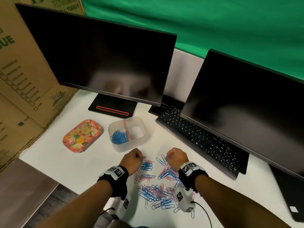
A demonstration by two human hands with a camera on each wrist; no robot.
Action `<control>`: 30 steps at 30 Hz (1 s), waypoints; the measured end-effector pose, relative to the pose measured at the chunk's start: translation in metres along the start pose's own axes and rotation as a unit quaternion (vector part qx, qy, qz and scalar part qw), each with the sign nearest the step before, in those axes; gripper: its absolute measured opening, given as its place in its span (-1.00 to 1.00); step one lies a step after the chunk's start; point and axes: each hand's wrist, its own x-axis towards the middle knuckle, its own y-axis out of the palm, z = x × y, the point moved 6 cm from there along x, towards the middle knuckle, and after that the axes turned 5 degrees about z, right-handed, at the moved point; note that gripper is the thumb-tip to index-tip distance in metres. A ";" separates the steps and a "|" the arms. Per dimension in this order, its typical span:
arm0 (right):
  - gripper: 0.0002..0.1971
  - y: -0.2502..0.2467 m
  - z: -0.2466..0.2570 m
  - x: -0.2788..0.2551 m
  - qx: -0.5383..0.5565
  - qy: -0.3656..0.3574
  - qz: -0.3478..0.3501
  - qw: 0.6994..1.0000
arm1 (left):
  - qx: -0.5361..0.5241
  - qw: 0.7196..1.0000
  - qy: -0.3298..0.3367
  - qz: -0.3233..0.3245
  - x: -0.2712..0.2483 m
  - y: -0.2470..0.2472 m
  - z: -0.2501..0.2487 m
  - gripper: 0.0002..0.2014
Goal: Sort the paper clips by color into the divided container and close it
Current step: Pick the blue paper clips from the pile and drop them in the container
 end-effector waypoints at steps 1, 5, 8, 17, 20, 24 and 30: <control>-0.84 0.002 0.003 -0.001 -0.031 -0.012 -0.001 0.999 | 0.031 0.999 0.010 0.005 -0.002 0.001 -0.002 -0.93; -0.79 0.008 0.017 -0.003 -0.113 -0.041 0.007 0.993 | 0.228 0.970 0.058 0.054 -0.008 0.015 -0.003 -0.83; -0.73 0.013 0.026 -0.001 -0.136 -0.034 0.028 0.990 | 0.318 0.943 0.072 0.062 -0.010 0.021 0.000 -0.78; -0.68 0.009 0.025 -0.002 -0.123 -0.021 0.037 0.992 | 0.368 0.923 0.095 0.061 -0.011 0.025 -0.007 -0.82; -0.73 0.000 0.020 -0.001 -0.039 -0.028 0.006 0.999 | 0.298 0.946 0.118 0.047 -0.013 0.019 -0.012 -0.87; -0.83 -0.013 0.027 -0.001 0.065 -0.050 -0.013 0.997 | 0.156 0.976 0.149 0.021 -0.022 0.003 -0.023 -0.79; -0.74 -0.007 0.074 -0.008 0.175 -0.095 0.077 0.977 | 0.038 0.985 0.149 -0.073 -0.036 -0.040 -0.041 -0.85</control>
